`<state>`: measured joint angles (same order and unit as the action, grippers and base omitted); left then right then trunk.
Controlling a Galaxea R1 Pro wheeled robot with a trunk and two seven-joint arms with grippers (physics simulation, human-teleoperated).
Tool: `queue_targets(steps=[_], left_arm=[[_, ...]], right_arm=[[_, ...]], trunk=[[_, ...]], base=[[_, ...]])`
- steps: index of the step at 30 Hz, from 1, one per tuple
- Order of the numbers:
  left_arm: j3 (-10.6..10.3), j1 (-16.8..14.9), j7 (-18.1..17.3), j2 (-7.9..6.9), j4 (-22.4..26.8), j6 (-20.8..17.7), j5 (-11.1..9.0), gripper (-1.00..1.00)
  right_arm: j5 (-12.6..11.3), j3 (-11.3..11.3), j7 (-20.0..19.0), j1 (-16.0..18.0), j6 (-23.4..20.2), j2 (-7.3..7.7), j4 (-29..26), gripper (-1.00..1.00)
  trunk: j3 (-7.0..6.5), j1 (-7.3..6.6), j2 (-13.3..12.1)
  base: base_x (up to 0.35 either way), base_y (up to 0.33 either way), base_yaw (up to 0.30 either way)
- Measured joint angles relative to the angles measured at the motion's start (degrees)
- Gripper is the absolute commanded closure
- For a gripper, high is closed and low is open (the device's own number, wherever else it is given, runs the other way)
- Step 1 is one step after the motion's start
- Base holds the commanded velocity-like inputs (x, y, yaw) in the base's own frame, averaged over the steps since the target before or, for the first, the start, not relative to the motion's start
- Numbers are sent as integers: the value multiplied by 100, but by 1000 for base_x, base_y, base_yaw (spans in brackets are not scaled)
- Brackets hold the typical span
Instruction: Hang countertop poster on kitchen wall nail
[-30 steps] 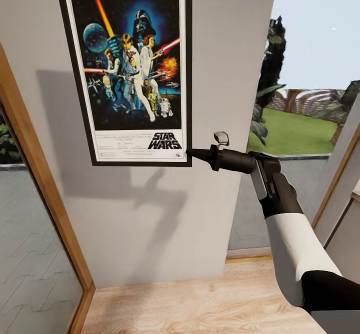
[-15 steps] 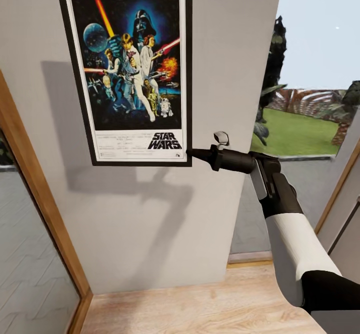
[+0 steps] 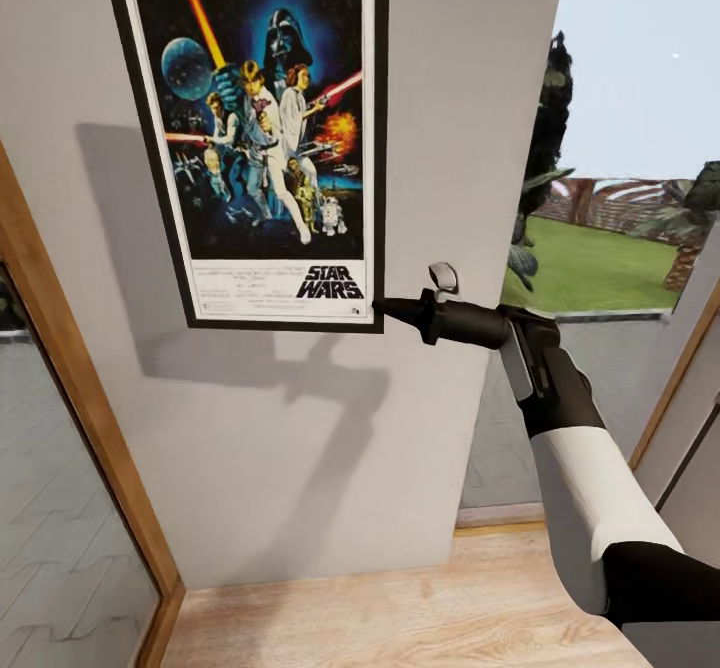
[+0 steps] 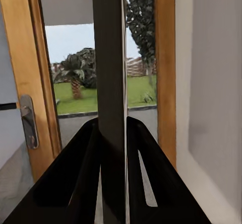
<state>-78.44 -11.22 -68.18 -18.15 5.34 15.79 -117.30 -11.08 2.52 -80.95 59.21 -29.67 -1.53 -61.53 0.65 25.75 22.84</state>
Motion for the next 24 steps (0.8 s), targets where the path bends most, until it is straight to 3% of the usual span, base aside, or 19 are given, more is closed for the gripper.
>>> queue_targets(steps=[16, 24], left_arm=[[-3, 0, 0, 0, 0, 0, 0, -100], [-1, 0, 0, 0, 0, 0, 0, -100]], right_arm=[[1, -1, -1, -10, 54, 0, 152, 100], [0, -1, -12, -10, 406, 0, 360, 100]], trunk=[[0, 0, 0], [0, 0, 0]], base=[[0, 0, 0], [0, 0, 0]])
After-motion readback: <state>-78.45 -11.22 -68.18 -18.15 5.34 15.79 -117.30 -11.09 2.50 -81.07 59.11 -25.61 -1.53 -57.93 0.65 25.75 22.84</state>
